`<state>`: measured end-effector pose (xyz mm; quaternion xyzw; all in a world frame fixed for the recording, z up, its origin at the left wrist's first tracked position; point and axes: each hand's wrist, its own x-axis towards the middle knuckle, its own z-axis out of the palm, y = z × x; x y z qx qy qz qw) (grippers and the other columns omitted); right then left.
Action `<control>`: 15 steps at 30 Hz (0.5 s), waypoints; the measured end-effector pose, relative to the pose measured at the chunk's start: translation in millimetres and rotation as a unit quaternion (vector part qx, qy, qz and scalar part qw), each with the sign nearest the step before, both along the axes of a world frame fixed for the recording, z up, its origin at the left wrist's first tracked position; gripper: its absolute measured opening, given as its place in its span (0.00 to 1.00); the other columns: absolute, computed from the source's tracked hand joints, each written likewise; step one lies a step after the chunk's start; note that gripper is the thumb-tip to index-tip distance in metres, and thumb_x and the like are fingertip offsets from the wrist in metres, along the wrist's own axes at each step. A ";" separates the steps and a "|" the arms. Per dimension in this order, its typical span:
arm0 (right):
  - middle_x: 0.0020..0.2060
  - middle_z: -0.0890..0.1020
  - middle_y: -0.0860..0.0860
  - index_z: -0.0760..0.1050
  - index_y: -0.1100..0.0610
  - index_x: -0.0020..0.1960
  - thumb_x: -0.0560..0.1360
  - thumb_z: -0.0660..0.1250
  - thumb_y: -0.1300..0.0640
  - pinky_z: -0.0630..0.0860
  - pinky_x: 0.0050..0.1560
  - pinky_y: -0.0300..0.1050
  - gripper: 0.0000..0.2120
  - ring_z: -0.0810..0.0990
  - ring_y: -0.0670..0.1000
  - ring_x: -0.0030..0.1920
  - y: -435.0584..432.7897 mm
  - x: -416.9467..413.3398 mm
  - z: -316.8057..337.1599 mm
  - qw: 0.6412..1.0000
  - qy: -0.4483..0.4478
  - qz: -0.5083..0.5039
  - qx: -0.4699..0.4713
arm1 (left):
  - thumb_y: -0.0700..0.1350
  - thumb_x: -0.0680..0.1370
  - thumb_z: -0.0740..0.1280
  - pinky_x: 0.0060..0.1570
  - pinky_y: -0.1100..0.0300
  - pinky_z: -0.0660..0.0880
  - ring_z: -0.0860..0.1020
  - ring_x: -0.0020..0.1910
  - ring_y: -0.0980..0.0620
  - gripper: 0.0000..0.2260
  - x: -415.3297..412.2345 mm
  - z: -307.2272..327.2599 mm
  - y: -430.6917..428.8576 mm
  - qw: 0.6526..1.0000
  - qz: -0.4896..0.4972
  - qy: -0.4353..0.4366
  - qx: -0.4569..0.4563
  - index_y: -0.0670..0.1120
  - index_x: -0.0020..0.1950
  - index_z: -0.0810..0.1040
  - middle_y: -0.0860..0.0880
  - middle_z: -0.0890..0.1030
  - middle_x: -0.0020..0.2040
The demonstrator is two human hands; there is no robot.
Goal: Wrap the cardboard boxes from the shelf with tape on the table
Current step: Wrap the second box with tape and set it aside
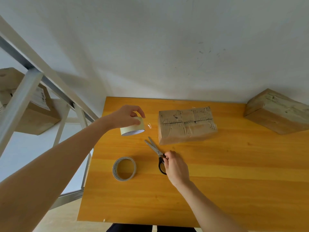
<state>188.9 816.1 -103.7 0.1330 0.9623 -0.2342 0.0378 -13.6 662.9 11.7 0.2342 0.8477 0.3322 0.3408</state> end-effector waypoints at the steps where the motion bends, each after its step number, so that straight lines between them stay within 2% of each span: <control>1: 0.41 0.79 0.50 0.74 0.57 0.48 0.79 0.62 0.56 0.72 0.29 0.41 0.05 0.79 0.51 0.38 -3.0 -3.6 6.9 0.997 0.074 -0.004 -0.019 | 0.39 0.76 0.66 0.35 0.63 0.73 0.78 0.45 0.48 0.09 0.5 2.0 1.7 1.000 -0.002 0.001 0.001 0.49 0.54 0.78 0.48 0.80 0.47; 3: 0.37 0.77 0.49 0.73 0.57 0.46 0.79 0.60 0.53 0.71 0.24 0.39 0.09 0.76 0.48 0.34 -9.5 -17.4 26.1 0.975 0.215 -0.037 -0.036 | 0.39 0.75 0.67 0.36 0.62 0.74 0.79 0.46 0.47 0.10 1.8 5.6 4.6 1.000 -0.009 0.003 0.000 0.50 0.54 0.78 0.48 0.81 0.47; 5: 0.40 0.75 0.48 0.73 0.57 0.50 0.79 0.61 0.49 0.71 0.28 0.36 0.11 0.74 0.45 0.38 -15.7 -38.8 52.8 0.958 0.263 -0.087 -0.078 | 0.40 0.75 0.67 0.38 0.60 0.75 0.79 0.46 0.48 0.10 3.0 9.3 7.8 1.000 -0.019 0.008 -0.002 0.52 0.52 0.78 0.49 0.81 0.47; 8: 0.51 0.75 0.45 0.71 0.56 0.62 0.76 0.66 0.47 0.70 0.44 0.31 0.19 0.72 0.42 0.50 -17.9 -67.7 80.6 0.944 0.192 -0.144 -0.226 | 0.41 0.74 0.67 0.39 0.59 0.75 0.79 0.44 0.50 0.10 7.3 18.2 12.3 1.000 -0.030 0.003 0.007 0.53 0.52 0.78 0.51 0.82 0.44; 10: 0.51 0.77 0.46 0.71 0.58 0.63 0.75 0.69 0.51 0.75 0.51 0.37 0.19 0.76 0.44 0.51 -13.2 -78.7 89.8 0.914 0.144 -0.169 -0.341 | 0.42 0.73 0.68 0.38 0.59 0.74 0.79 0.43 0.50 0.10 9.2 23.9 15.1 0.999 -0.030 -0.010 0.020 0.54 0.51 0.79 0.51 0.82 0.43; 12: 0.46 0.80 0.48 0.75 0.58 0.57 0.75 0.69 0.56 0.77 0.53 0.46 0.13 0.79 0.46 0.48 -7.2 -82.2 93.4 0.904 0.139 -0.174 -0.365 | 0.44 0.72 0.68 0.38 0.60 0.74 0.79 0.42 0.50 0.10 11.0 29.6 19.4 0.999 -0.030 -0.013 0.035 0.54 0.51 0.79 0.50 0.82 0.43; 14: 0.42 0.82 0.50 0.78 0.56 0.48 0.76 0.68 0.59 0.79 0.51 0.49 0.02 0.81 0.47 0.44 -2.2 -81.5 95.4 0.908 0.151 -0.168 -0.354 | 0.41 0.74 0.68 0.37 0.63 0.73 0.78 0.42 0.51 0.10 13.0 34.2 25.2 0.998 -0.040 -0.007 0.045 0.53 0.53 0.78 0.50 0.82 0.43; 15: 0.40 0.83 0.51 0.79 0.54 0.45 0.76 0.68 0.59 0.79 0.50 0.50 0.02 0.82 0.48 0.43 -0.4 -80.3 97.6 0.904 0.158 -0.173 -0.357 | 0.40 0.75 0.68 0.37 0.66 0.71 0.78 0.41 0.52 0.11 14.0 36.3 28.4 0.998 -0.041 -0.005 0.050 0.53 0.54 0.77 0.52 0.81 0.42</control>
